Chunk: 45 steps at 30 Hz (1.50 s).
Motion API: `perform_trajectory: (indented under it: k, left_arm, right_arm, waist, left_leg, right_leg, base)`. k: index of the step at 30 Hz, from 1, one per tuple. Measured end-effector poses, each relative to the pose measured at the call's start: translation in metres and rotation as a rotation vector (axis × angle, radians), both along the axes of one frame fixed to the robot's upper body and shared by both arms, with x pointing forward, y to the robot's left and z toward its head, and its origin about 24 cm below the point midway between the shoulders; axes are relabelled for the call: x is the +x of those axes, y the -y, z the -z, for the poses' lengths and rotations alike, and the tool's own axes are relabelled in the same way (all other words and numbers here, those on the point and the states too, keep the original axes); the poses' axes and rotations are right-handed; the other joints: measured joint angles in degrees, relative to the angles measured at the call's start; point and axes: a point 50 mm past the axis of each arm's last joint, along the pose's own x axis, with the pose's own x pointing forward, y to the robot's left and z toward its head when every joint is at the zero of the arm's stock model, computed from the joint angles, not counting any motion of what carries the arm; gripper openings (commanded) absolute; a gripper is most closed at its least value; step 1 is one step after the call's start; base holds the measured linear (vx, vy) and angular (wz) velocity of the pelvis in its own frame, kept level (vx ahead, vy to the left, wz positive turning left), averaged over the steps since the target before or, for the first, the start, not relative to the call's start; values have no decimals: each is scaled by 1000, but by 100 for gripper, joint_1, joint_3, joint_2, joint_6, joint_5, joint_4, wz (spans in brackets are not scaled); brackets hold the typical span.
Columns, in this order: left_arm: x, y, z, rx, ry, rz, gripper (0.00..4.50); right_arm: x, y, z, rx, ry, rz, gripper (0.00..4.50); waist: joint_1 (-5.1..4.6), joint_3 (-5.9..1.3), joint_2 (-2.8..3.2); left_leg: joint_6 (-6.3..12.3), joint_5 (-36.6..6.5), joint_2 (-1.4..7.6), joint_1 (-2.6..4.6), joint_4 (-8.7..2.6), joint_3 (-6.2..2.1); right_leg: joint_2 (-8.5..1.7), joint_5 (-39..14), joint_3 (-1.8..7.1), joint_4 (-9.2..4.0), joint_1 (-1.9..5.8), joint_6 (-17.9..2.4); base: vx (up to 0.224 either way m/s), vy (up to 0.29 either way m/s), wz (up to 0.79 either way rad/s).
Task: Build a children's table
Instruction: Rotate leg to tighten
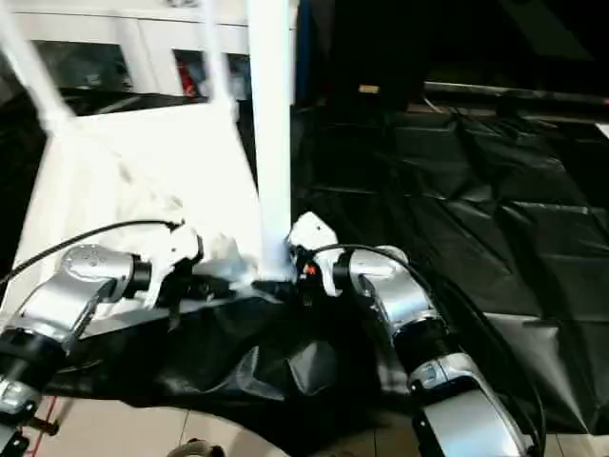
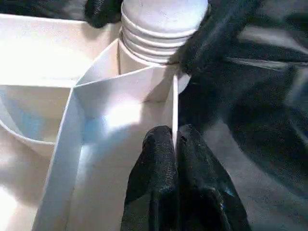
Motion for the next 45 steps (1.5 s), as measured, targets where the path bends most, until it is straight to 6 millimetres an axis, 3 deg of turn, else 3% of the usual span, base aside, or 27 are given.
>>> perform_trajectory:
  k: [4,6,14,19,23,28,29,32,34,38,45]
  left_arm:
    - [-2,2,0,2,-7,24,0]
    - [-3,2,0,1,-11,29,0]
    - [-2,5,2,-7,-10,6,0]
    - [13,15,4,-3,28,-137,0]
    - [34,42,4,6,76,-287,0]
    - [40,54,4,-3,93,-340,0]
    - [40,55,3,-3,95,-344,0]
    - [40,56,3,-3,100,-348,0]
    - [41,57,3,-3,102,-347,0]
    - [40,55,3,-2,107,-341,0]
    - [34,42,1,-8,100,-274,0]
  right_arm:
    - [-5,2,2,-10,-17,-42,332]
    - [-6,2,2,-10,-22,-51,298]
    - [-7,-3,4,7,-28,-8,272]
    - [5,-8,13,68,-27,276,270]
    - [25,-17,14,106,-37,634,270]
    - [29,-21,14,116,-21,761,270]
    - [30,-22,14,120,-20,773,305]
    - [30,-23,14,148,-34,792,305]
    - [30,-22,14,159,-38,795,346]
    - [30,-23,13,178,-46,765,382]
    - [25,-10,9,105,-14,517,435]
  waist:
    - [34,0,0]
    - [35,0,-1]
    - [34,0,-1]
    - [-84,-2,-5]
    - [-132,-2,-3]
    - [-108,-6,6]
    - [-102,-6,7]
    - [-102,-7,7]
    - [-101,-7,8]
    - [-107,-6,10]
    - [-111,-3,14]
  left_leg:
    - [0,0,1,1,0,0]
    - [0,0,1,1,1,0]
    - [-1,1,1,2,3,-1]
    - [-2,1,-2,19,11,-2]
    - [-5,3,-3,25,10,-3]
    - [-6,4,-3,25,-9,-4]
    - [-6,4,-3,25,-11,-3]
    - [-5,3,-5,22,-15,0]
    - [-5,3,-6,22,-15,0]
    - [-5,3,-5,23,-15,0]
    - [-5,3,-3,18,-32,1]
  right_leg:
    - [0,0,-2,4,0,0]
    - [0,0,-2,6,0,0]
    - [0,0,-1,9,0,1]
    - [0,6,8,20,8,-7]
    - [0,5,8,18,8,8]
    - [1,8,3,13,7,2]
    - [1,6,3,10,7,5]
    - [0,6,5,-3,8,5]
    - [-1,6,4,-3,8,4]
    - [-1,7,5,-2,8,4]
    - [2,3,-1,-8,1,6]
  base:
    - [0,0,0]
    - [0,0,0]
    - [0,0,0]
    - [0,0,0]
    - [0,0,0]
    - [0,0,0]
    - [0,0,0]
    - [0,0,0]
    - [0,0,0]
    - [0,0,0]
    - [0,0,0]
